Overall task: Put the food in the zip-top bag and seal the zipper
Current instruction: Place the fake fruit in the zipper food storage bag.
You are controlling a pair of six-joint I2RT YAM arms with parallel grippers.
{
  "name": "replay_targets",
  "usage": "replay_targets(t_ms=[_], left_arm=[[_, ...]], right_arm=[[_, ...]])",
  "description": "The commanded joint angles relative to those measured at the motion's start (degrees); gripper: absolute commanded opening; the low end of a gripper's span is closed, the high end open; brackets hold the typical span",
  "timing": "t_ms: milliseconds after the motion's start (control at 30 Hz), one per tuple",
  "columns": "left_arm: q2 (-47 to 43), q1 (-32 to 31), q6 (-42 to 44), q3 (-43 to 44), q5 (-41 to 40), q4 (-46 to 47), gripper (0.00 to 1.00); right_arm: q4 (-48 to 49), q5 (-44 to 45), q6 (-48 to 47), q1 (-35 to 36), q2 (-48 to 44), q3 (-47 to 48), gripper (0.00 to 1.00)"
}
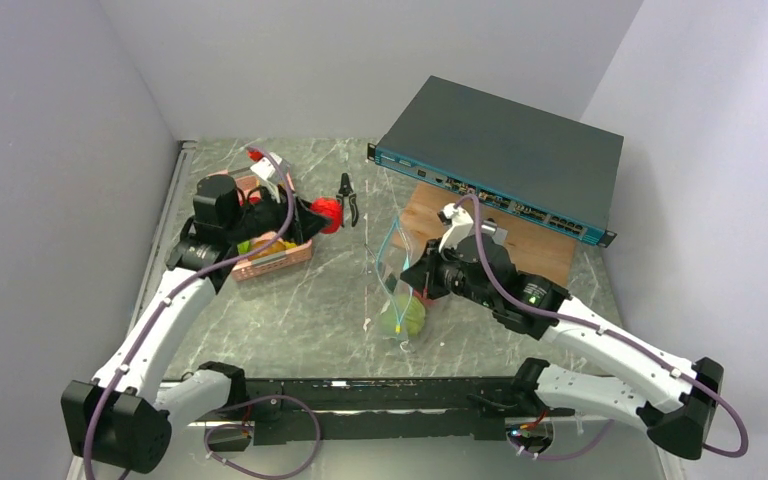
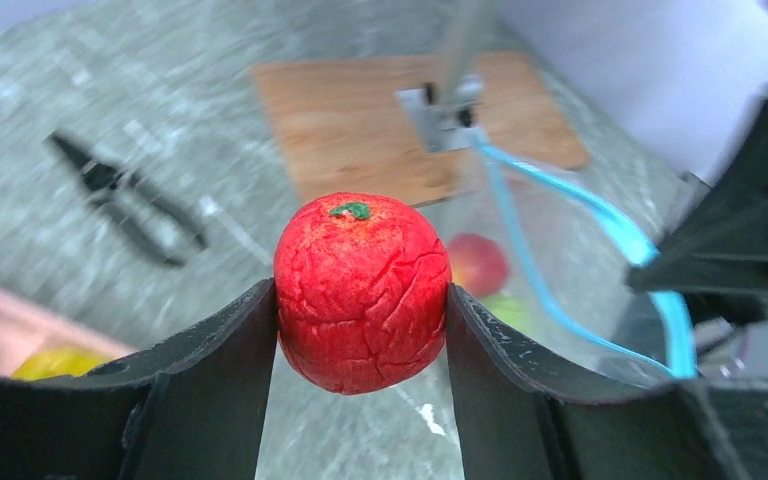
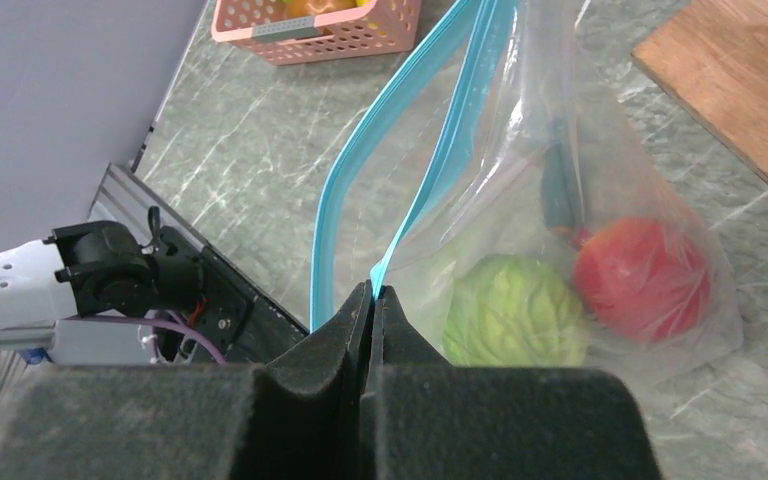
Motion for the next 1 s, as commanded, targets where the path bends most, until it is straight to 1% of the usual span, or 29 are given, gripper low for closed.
replay_targets(t_ms=[0, 167, 267, 333, 467, 567, 633, 733, 800, 833, 900, 967], left_arm=[[-2.9, -5.0, 3.1, -0.9, 12.3, 10.6, 0.42], [-4.0, -11.6, 8.0, -1.1, 12.9, 7.3, 0.41], [-2.4, -14.1, 10.1, 0.5, 12.5, 2.8, 0.40], [-0.8, -16.1, 13.4, 1.7, 10.9, 0.0, 0.41], [2.7, -17.7, 14.5, 3.6, 9.5, -3.2, 0.40], [4.4, -18.7, 14.9, 4.4, 9.0, -4.7, 0.39], [5.0, -19.9, 15.7, 4.7, 7.5, -5.8, 0.39], [6.5, -21.5, 17.0, 5.7, 4.5, -8.2, 0.40], [7.7, -22.0, 17.4, 6.8, 3.7, -9.8, 0.42], [7.9, -22.2, 17.4, 7.0, 3.6, -10.1, 0.45], [7.8, -22.7, 17.4, 6.6, 2.4, -10.0, 0.53], [7.2, -23.4, 18.0, 6.2, 0.7, -10.0, 0.65]], right_arm=[[6.9, -2.9, 0.8, 0.3, 0.3, 1.0, 0.00], [9.6, -7.7, 1.9, 0.9, 5.6, 3.6, 0.00], [11.9, -6.7, 2.6, 2.3, 5.6, 3.0, 0.00], [13.2, -7.1, 3.5, 2.4, 5.4, 2.6, 0.00], [11.2, -6.8, 2.8, 3.0, 6.1, 5.6, 0.00], [13.4, -4.5, 3.5, 4.3, 3.8, 3.5, 0.00], [15.3, -4.6, 4.4, 4.4, 3.3, 2.4, 0.00], [13.3, -5.5, 3.9, 4.5, 5.0, 4.7, 0.00], [13.4, -5.8, 3.9, 4.9, 5.4, 4.9, 0.00], [14.0, -5.6, 4.1, 5.4, 5.1, 4.1, 0.00], [15.2, -5.1, 4.9, 5.7, 4.5, 2.3, 0.00], [14.2, -4.7, 4.7, 5.8, 4.4, 2.1, 0.00]])
